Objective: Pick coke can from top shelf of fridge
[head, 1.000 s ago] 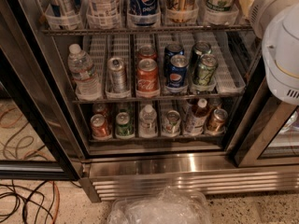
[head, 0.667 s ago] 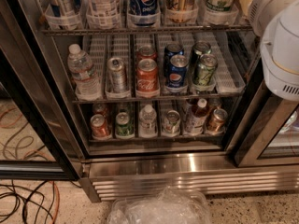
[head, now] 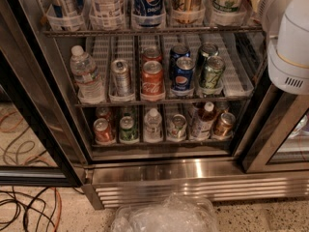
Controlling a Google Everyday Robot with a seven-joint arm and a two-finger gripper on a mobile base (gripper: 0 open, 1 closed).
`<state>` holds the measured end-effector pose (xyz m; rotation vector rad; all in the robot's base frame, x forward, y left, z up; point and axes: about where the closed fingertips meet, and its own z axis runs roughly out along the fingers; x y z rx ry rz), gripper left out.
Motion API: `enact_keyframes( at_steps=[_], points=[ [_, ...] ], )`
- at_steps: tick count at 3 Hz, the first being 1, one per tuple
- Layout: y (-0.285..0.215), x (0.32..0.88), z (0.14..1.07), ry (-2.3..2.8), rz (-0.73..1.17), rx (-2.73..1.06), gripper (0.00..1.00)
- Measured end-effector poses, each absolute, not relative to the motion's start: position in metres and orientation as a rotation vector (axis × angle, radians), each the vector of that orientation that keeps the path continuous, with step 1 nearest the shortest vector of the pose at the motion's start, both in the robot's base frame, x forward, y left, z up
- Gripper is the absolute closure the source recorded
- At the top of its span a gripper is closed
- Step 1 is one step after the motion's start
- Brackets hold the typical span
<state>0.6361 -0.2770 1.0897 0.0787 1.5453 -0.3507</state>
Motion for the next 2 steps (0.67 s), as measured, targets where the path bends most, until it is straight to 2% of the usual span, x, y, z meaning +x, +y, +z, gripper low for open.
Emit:
enact_keyframes(
  at_steps=[1, 2],
  points=[
    [-0.2774, 0.6401, 1.0932, 1.542, -0.354, 0.076, 0.36],
    [-0.2757, 0.6383, 1.0901, 1.555, -0.330, 0.062, 0.54]
  ],
)
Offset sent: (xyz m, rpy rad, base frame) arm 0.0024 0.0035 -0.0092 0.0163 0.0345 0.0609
